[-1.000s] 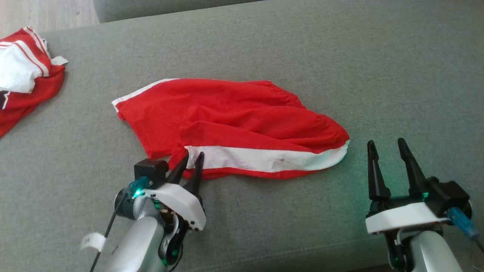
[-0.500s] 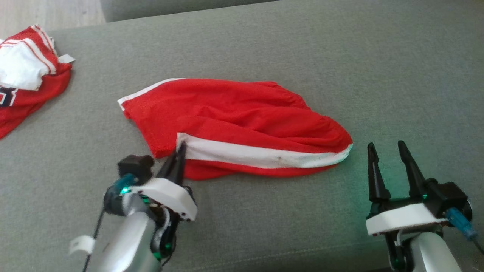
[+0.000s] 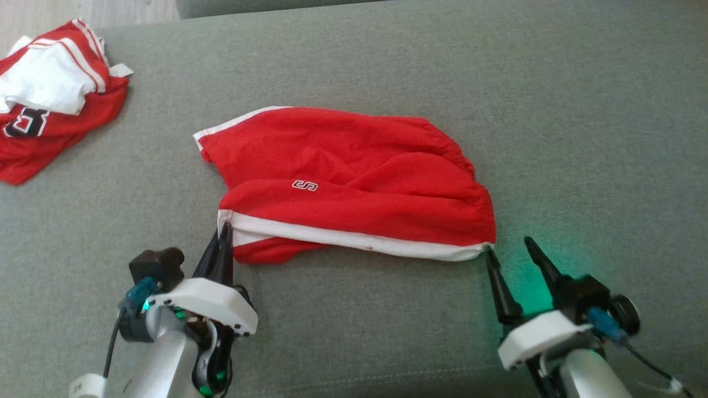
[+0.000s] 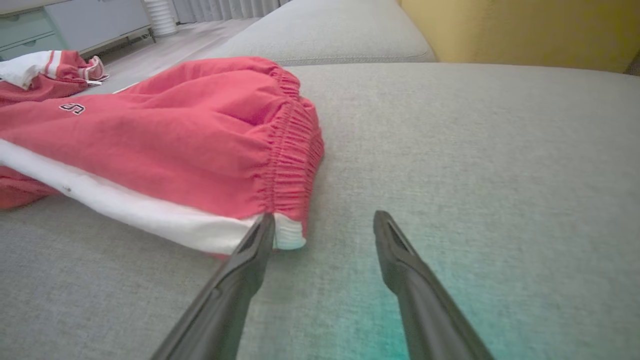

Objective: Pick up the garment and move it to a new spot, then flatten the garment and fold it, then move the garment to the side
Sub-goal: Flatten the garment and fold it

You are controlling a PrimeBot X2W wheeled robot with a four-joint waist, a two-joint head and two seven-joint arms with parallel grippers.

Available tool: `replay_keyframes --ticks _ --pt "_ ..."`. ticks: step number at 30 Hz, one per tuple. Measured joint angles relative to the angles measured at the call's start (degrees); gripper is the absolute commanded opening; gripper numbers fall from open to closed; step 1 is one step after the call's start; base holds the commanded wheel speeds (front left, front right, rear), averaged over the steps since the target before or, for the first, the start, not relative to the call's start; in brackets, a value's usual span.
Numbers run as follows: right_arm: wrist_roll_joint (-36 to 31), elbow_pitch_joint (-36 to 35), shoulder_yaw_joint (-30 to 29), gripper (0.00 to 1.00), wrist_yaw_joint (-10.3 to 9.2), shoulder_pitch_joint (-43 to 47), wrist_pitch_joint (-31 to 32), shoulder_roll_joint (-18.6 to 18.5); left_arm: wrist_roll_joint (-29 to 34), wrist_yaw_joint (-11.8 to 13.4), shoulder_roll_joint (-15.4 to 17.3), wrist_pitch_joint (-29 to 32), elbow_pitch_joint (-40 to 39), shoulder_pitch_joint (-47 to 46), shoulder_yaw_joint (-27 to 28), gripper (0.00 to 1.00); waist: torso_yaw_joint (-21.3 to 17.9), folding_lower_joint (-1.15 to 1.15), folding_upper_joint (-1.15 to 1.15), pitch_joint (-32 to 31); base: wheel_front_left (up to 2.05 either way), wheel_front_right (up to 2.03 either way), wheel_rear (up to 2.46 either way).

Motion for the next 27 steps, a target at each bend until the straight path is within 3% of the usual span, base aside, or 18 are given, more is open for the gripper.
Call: replay_keyframes --ticks 7,8,11,12,16,19,20,21,27 --pt "-1.01 4.27 2.99 1.00 0.00 -4.28 0.00 -0.02 0.01 0.02 -0.02 -0.05 -0.15 -0.08 -0.13 0.00 0.70 0.00 0.00 0.65 0.00 0.00 0.00" --pt "-1.01 5.27 3.38 0.95 0.00 -4.62 0.00 -0.03 0.01 0.02 -0.03 -0.05 -0.15 -0.13 -0.19 0.00 0.89 0.00 0.00 0.73 0.00 0.00 0.00" --pt "-1.01 8.04 4.63 0.49 0.00 -5.31 0.00 -0.05 0.01 0.01 -0.05 -0.07 -0.15 -0.22 -0.41 0.00 1.42 0.00 0.00 1.02 0.00 0.00 0.00" --pt "-1.00 8.57 4.82 0.41 0.00 -5.50 0.00 -0.05 0.00 0.01 -0.05 -0.07 -0.15 -0.23 -0.46 0.00 1.56 0.00 0.00 1.09 0.00 0.00 0.00" --pt "-0.88 9.55 5.39 0.35 0.00 -6.10 -0.01 -0.08 0.00 0.01 -0.07 -0.19 -0.13 -0.26 -0.52 0.00 1.85 0.00 0.00 1.22 0.00 0.00 0.00" --pt "-0.82 9.78 5.77 0.16 0.00 -6.44 -0.01 -0.09 -0.01 0.01 -0.07 -0.49 -0.12 -0.36 -0.51 0.00 1.85 0.00 0.00 1.09 0.00 0.00 0.00" --pt "-0.80 9.89 5.89 0.03 0.00 -6.43 -0.01 -0.09 -0.07 0.01 -0.07 -0.51 -0.12 -0.40 -0.49 0.00 1.83 0.00 0.00 1.02 0.00 0.00 0.00" --pt "-0.49 9.82 6.00 0.00 0.00 -6.43 -0.01 -0.09 -0.38 0.01 -0.07 -0.54 -0.14 -0.43 -0.47 0.00 1.79 0.00 0.00 0.91 0.00 0.00 0.00" --pt "0.92 3.63 5.73 0.00 0.00 -6.34 0.00 -0.10 -0.60 -0.04 -0.09 -1.08 -2.00 -0.41 0.22 0.00 1.48 0.00 0.00 -0.66 0.00 0.00 0.00"
